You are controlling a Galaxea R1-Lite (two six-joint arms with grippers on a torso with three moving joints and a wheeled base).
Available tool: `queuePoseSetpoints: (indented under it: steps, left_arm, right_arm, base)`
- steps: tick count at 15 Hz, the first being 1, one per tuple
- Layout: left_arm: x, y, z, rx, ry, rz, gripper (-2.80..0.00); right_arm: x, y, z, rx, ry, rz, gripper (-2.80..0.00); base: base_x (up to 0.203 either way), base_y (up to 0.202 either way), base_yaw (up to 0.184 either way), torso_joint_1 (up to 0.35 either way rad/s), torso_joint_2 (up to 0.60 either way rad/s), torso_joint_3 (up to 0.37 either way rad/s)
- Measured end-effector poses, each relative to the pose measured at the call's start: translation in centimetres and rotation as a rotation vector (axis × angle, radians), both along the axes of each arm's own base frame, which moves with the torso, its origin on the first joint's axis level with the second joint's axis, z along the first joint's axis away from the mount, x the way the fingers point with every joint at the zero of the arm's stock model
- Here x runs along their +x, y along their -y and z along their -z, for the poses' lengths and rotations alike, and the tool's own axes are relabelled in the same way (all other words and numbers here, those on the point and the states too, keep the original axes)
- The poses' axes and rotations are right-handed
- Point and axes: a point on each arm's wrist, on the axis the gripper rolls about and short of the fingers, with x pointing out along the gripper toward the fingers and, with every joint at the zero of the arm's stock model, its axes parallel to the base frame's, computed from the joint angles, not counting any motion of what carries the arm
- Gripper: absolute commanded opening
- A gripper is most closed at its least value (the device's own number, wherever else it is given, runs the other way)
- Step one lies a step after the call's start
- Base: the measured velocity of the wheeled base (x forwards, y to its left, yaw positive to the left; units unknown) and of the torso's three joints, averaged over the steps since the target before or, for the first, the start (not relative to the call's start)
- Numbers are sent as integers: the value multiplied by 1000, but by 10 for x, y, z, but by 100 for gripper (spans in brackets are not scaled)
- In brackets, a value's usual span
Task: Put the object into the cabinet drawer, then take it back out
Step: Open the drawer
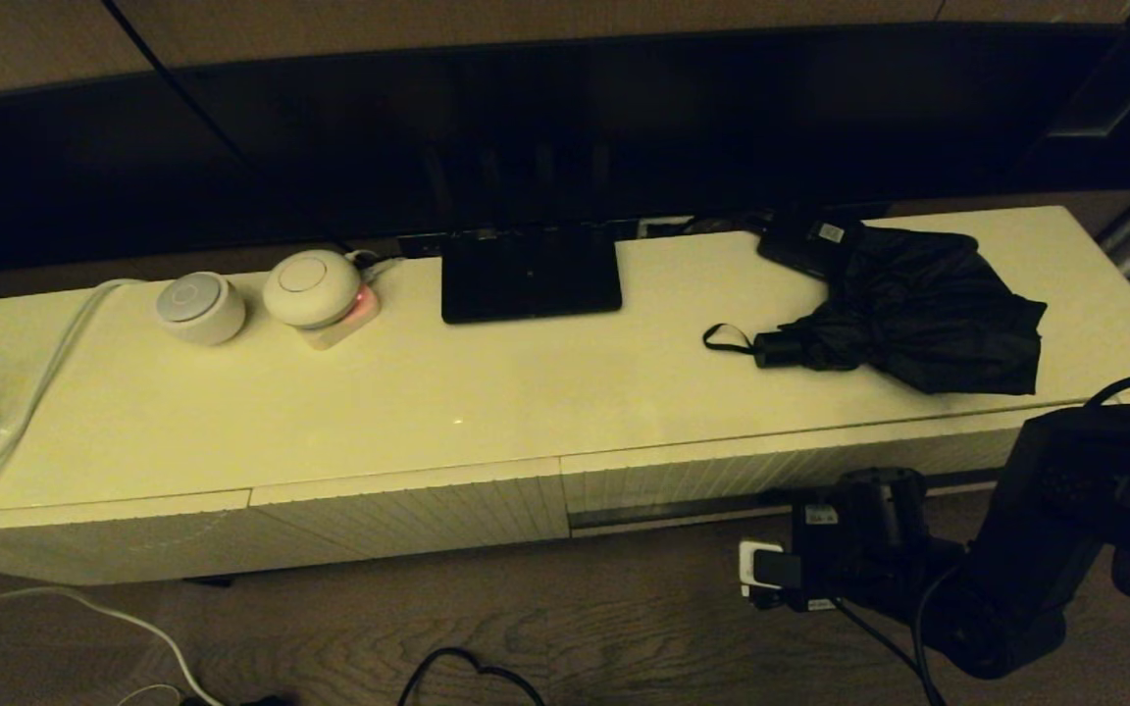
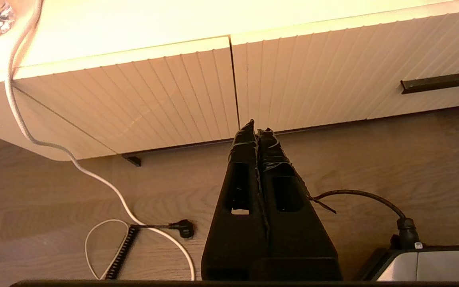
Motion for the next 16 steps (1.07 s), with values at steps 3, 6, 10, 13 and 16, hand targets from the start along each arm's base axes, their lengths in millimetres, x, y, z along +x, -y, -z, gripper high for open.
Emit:
queuePoseSetpoints:
  steps: [3,6,10,13,16]
  left_arm:
    - [0,0,0,-1,0,0,-280]
    - [0,0,0,0,0,0,-280]
    - [0,0,0,-1,0,0,-280]
    - [0,0,0,-1,0,0,-280]
    - [0,0,0,0,0,0,-280]
  right_arm:
    - [-5,1,5,-8,-30,0,0]
    - [-11,2,9,-14,-52,-2,0]
    - [-27,5,13,-29,-105,-8,0]
    - [-35,3,11,-33,-115,-18,0]
    - [-47,3,10,-33,-131,-25,0]
  base:
    - [0,0,0,0,0,0]
    - [0,0,0,0,0,0]
    - [0,0,0,0,0,0]
    - [0,0,0,0,0,0]
    - [0,0,0,0,0,0]
